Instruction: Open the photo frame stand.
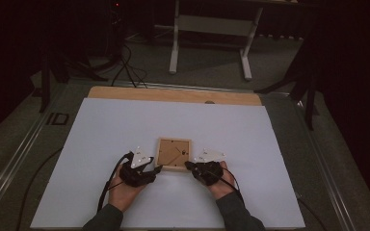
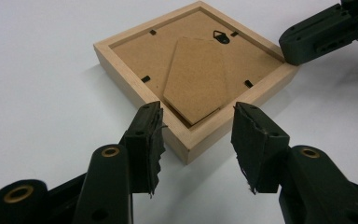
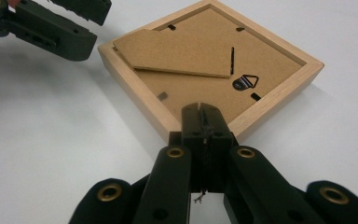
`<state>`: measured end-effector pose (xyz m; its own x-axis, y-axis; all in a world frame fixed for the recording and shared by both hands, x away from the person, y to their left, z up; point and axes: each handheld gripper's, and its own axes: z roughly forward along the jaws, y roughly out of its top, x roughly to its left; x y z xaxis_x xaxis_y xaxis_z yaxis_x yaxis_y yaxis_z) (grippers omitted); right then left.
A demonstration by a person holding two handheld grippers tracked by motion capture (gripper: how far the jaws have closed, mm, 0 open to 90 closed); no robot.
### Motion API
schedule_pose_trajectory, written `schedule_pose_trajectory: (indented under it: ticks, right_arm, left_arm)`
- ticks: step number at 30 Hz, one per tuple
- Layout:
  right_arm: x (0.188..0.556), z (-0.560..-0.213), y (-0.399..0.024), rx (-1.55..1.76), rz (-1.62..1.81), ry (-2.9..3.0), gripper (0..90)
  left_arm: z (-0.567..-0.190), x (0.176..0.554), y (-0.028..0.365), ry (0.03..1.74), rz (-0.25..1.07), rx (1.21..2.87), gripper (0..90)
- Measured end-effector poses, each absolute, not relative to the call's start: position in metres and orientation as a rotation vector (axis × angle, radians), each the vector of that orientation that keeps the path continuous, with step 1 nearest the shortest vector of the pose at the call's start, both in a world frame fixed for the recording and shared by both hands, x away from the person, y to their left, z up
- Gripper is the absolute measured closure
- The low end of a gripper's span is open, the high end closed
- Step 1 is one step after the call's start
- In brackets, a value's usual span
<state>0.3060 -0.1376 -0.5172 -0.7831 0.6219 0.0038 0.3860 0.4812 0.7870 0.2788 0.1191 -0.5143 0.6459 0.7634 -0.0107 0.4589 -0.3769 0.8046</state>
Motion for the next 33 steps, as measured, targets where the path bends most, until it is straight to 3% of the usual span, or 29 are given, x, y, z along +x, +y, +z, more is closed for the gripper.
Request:
schedule_pose_trajectory:
  ticks: [20,33]
  right_arm:
    - [0.305,-0.52,-0.14,0.919,1.239,2.422,89.3]
    - [0.305,-0.521,-0.14,0.925,1.25,2.416,89.3]
  left_arm:
    - [-0.512,0.306,0.091,0.91,0.499,2.149,49.2]
    - [-0.513,0.324,0.085,0.937,0.402,2.181,50.1]
